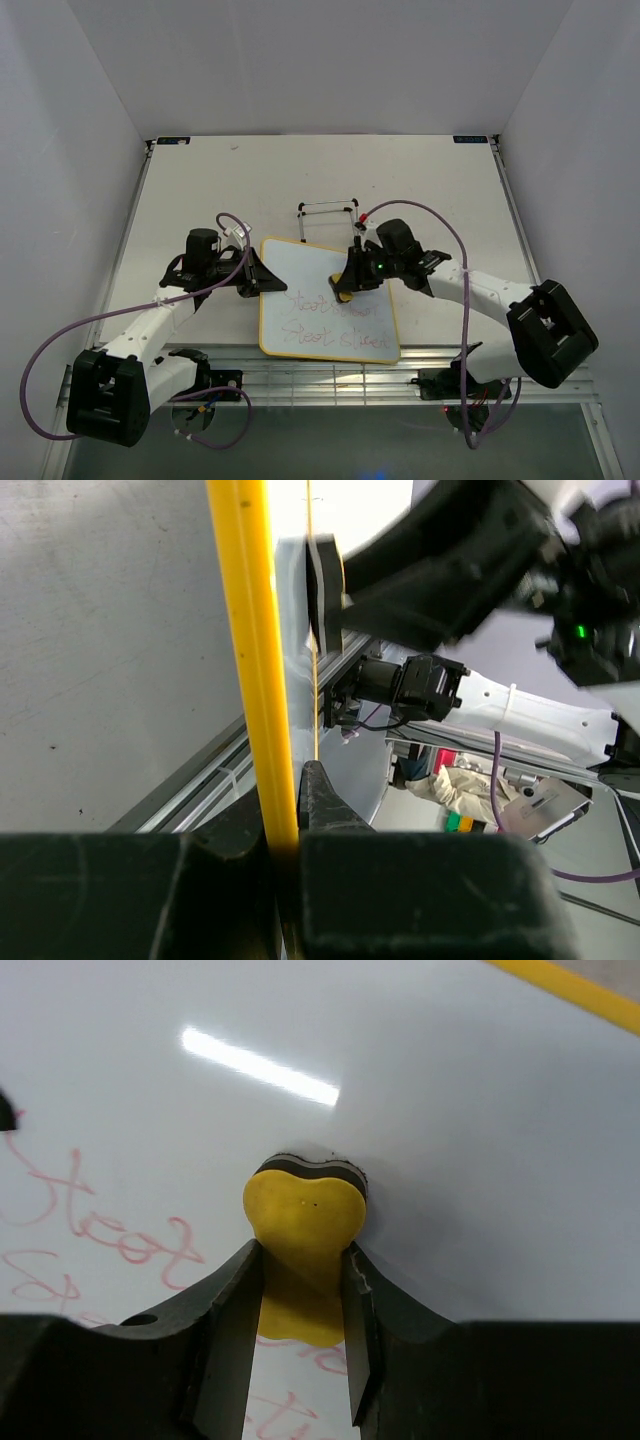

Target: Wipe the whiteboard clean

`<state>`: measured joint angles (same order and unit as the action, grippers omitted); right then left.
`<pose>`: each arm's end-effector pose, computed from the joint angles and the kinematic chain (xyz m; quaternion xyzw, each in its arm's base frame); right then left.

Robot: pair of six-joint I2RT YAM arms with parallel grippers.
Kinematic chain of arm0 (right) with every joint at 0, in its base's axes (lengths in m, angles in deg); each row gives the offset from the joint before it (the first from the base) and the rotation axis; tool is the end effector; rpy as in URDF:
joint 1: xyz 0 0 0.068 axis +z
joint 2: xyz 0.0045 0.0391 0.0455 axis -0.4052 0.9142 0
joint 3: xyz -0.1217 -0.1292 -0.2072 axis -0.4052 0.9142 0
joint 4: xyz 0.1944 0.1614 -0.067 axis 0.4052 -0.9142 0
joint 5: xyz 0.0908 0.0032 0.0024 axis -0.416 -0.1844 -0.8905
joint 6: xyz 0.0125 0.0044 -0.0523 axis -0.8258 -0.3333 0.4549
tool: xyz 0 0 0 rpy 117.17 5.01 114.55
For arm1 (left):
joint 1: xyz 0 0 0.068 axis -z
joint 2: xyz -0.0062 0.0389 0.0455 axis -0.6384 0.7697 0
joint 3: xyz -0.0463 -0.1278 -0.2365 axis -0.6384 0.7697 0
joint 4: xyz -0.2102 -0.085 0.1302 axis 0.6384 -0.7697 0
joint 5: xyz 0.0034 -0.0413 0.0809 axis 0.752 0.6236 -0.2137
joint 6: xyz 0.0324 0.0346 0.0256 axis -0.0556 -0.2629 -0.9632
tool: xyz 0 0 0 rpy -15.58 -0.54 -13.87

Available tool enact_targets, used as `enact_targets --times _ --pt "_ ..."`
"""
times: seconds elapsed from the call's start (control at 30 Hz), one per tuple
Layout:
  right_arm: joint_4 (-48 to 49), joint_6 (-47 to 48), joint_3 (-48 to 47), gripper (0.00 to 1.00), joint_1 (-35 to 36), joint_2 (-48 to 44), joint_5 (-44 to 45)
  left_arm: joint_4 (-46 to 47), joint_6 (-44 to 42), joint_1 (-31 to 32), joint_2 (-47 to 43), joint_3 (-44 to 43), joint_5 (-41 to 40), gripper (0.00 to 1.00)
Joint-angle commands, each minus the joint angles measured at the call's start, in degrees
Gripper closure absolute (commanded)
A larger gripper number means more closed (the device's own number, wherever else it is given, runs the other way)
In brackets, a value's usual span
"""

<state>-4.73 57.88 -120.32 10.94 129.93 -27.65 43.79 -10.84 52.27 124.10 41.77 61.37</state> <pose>0.2160 0.1694 0.1952 -0.1501 0.8803 0.3822 0.2376 0.1889 -0.0709 0.2025 -0.0604 0.8443 -0.5194 0.1170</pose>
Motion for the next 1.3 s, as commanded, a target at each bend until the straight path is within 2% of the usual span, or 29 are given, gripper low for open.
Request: enact_targets --times 0.0,0.03,0.17,0.27,0.43,0.5,0.6,0.77,1.07,1.27 --pt "6.4 -8.47 -2.46 0.75 10.48 -1.6 5.86 6.07 -3.12 0.41 -0.88 -0.65 -2.37 1.0" --pt "7.98 -9.79 -2.81 0.75 14.76 -1.42 7.46 6.16 -2.86 0.32 -1.14 -0.65 -2.46 1.0" --pt "6.42 -12.08 -5.36 0.75 21.48 0.07 16.16 6.42 -1.01 0.32 -2.19 -0.56 -3.6 1.0" --pt "5.89 -12.53 -2.3 0.75 21.75 -1.24 18.81 5.46 0.75 0.32 -3.16 -0.21 -6.4 1.0" --pt "-2.01 -10.86 5.43 0.74 18.78 -10.8 24.88 4.75 1.63 0.32 -4.74 0.93 -8.7 1.0" --pt "-4.9 -10.59 10.97 0.73 16.14 -16.93 24.27 4.49 1.45 0.32 -4.75 1.19 -9.22 1.0" --pt "-10.78 -8.84 16.07 0.73 8.25 -24.15 22.95 4.14 1.36 0.32 -4.92 1.19 -9.67 1.0" --pt "-15.47 -5.24 18.98 0.72 0.58 -28.49 20.66 4.05 0.84 0.32 -4.83 1.19 -9.5 1.0" --pt "-9.94 -3.12 15.3 0.73 -0.31 -25.41 11.35 3.96 0.31 0.32 -4.31 1.02 -7.82 1.0" --pt "-6.07 -4.44 11.08 0.73 3.02 -23.75 9.5 4.93 1.1 0.32 -4.22 1.55 -6.86 1.0"
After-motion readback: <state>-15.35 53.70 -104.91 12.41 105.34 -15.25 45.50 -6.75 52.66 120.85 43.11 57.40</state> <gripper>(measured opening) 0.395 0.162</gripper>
